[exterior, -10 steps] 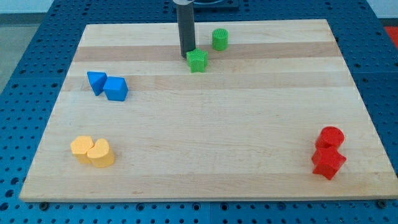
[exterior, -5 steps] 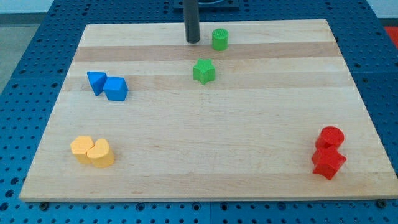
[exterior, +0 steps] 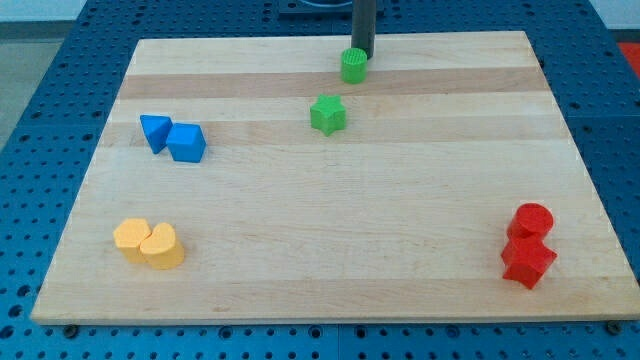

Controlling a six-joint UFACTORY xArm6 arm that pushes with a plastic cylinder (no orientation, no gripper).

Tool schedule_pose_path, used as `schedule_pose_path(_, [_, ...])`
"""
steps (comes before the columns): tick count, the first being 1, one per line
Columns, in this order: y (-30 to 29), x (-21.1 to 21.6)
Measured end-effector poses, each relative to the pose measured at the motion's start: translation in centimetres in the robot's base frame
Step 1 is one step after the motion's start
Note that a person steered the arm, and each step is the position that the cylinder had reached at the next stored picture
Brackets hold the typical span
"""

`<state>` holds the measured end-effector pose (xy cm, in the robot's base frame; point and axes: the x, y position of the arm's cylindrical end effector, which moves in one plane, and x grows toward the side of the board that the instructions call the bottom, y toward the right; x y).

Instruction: Move the green blocks to the center of the board

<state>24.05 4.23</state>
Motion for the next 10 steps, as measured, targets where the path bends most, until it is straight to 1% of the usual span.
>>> schedule_pose_path(3, [-2.7,1.0])
schedule_pose_path(5, [-3.3,3.9])
schedule_pose_path(8, [-4.1,9.9])
schedule_pose_path(10, [-4.4,10.7])
